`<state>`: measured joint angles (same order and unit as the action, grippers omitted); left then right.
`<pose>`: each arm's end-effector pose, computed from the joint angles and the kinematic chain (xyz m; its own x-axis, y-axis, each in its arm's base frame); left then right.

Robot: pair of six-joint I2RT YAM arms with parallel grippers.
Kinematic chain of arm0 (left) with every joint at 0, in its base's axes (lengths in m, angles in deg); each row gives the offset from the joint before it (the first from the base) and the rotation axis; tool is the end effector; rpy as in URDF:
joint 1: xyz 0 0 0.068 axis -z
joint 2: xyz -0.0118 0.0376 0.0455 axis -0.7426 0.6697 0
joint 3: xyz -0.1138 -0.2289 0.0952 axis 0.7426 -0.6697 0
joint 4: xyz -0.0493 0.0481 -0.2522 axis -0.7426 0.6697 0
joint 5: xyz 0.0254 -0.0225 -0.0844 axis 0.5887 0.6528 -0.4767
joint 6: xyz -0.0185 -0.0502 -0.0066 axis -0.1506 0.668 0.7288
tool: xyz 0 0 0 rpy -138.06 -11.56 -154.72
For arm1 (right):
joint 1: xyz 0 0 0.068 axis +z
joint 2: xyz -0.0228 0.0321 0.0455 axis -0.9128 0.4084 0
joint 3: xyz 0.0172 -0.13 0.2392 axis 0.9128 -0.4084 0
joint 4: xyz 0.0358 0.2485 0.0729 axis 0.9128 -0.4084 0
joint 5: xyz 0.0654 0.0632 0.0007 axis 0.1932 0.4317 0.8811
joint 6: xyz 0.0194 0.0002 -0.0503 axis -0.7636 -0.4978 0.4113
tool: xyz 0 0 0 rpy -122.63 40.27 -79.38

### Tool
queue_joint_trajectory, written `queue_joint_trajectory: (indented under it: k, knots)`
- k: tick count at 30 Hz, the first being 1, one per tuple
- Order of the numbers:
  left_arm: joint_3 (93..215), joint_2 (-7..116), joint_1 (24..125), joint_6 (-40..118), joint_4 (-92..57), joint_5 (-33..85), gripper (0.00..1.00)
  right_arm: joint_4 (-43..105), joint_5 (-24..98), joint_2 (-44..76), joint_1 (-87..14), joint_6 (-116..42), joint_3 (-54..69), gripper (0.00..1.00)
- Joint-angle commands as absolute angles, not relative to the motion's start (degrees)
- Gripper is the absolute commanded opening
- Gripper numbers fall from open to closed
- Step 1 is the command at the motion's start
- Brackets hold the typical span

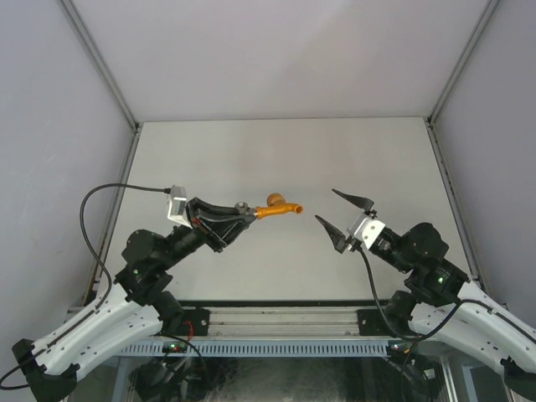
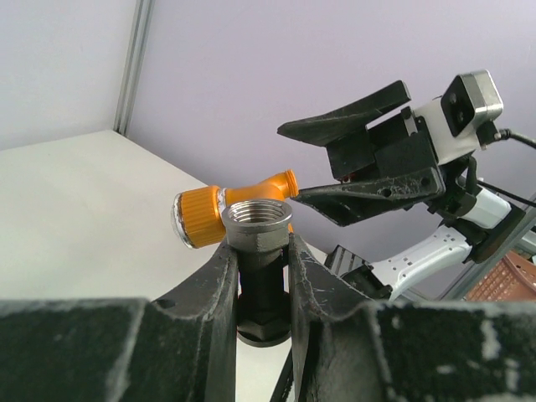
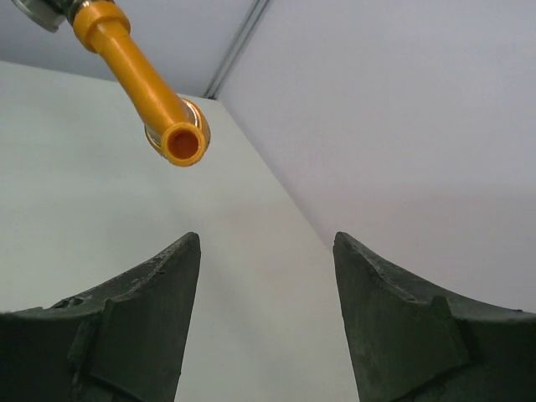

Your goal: Install the water faucets

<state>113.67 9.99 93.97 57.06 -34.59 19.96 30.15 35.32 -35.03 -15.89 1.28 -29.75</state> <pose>0.0915 -0.1071 0.3490 -0.2239 -0.4656 -0.8562 0.8596 0.3197 -0.3986 0.0831 0.1046 0.3539 0.4976 -0.2104 -0.8415 -0.6642 0.5315 -0.5257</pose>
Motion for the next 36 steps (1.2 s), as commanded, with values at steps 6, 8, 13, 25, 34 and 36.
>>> queue_joint_trajectory:
  k: [6,8,13,25,34,36]
  knots:
    - [115.4,8.1,94.3,59.0,-38.0,22.6,0.0,33.6,28.3,-35.3,-10.3,13.9,-31.1,0.64]
    - [115.4,8.0,94.3,59.6,-37.7,23.7,0.0,35.2,25.7,-35.3,-8.2,17.8,-32.3,0.64]
    - [116.2,8.9,94.3,61.7,-36.4,24.9,0.0,39.4,21.3,-35.6,-5.2,24.6,-34.5,0.65]
    - [117.7,10.9,94.3,67.4,-34.7,24.9,0.0,47.2,30.1,-33.9,-4.5,37.6,-38.2,0.71]
    - [119.1,14.6,94.3,69.2,-36.0,19.4,0.0,43.2,39.3,-28.9,-5.3,25.4,-33.1,0.74]
    - [119.0,15.0,94.3,69.0,-37.1,17.6,0.0,40.9,43.3,-27.5,-6.6,19.8,-30.7,0.73]
